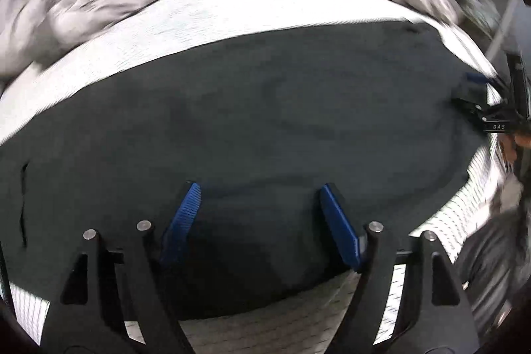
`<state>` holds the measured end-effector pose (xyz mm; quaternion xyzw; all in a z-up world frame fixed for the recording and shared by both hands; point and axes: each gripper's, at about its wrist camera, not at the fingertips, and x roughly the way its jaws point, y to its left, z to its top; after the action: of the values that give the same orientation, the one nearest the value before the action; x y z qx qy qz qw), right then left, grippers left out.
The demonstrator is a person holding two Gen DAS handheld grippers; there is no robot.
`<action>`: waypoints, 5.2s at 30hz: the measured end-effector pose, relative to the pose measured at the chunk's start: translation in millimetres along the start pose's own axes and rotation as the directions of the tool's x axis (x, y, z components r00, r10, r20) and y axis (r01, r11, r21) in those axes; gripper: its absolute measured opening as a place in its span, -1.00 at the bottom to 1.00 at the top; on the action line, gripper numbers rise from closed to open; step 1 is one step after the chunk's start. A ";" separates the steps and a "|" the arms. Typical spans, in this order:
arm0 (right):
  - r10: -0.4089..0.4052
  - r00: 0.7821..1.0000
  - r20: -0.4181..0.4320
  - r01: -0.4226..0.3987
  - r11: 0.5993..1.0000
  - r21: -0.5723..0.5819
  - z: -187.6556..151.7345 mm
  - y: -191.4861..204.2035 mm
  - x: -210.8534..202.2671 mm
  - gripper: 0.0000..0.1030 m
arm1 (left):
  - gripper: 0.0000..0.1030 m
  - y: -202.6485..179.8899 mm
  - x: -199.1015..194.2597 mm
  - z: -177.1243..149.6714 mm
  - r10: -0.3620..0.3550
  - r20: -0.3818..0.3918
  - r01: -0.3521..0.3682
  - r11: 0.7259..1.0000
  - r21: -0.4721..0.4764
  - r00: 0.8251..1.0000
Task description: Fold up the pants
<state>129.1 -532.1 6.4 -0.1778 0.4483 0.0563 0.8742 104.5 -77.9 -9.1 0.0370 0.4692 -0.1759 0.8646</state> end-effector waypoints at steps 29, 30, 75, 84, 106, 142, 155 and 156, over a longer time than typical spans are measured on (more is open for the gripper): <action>-0.208 0.978 -0.021 0.206 0.938 0.278 7.3 -66.0 6.2 0.96 | 0.57 -104.3 16.6 41.7 -0.144 0.027 0.141 0.985 0.098 0.989; -0.177 0.984 0.013 0.169 0.956 0.239 10.9 -48.4 -1.6 0.96 | 0.59 -116.5 18.2 41.5 -0.165 0.026 0.161 0.979 0.123 0.986; 0.149 0.983 0.105 -0.178 0.913 0.368 -77.2 -17.0 -45.7 0.98 | 0.87 -22.0 -21.8 13.8 -0.112 0.094 0.113 0.994 -0.003 0.989; 0.313 0.897 0.314 -0.435 0.490 0.755 -133.9 -107.3 -37.2 0.98 | 0.88 -130.9 21.4 8.5 -0.200 0.023 0.193 0.965 0.177 0.980; 0.260 0.872 0.414 -0.447 0.767 0.461 56.4 0.3 -71.5 -0.74 | 0.91 25.6 -38.7 -6.5 -0.065 0.185 0.103 0.974 -0.203 0.980; 0.546 0.813 0.203 -0.546 0.836 -0.058 -2.8 79.8 -73.5 0.53 | 0.90 62.5 -16.5 4.7 -0.003 0.140 0.043 0.958 -0.283 0.990; 0.383 0.918 0.105 -0.381 0.924 -0.046 25.3 143.6 -42.8 0.52 | 0.90 87.6 -28.4 -26.5 -0.027 0.117 0.063 0.948 -0.313 0.993; 0.381 0.918 0.110 -0.383 0.924 -0.005 12.7 132.6 -42.4 0.49 | 0.90 87.1 -28.1 -27.3 -0.028 0.113 0.063 0.947 -0.315 0.993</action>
<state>79.5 -401.6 12.7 -0.0763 0.4264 0.2316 0.8711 98.3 17.4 -10.0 -0.1229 0.4449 -0.1196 0.8790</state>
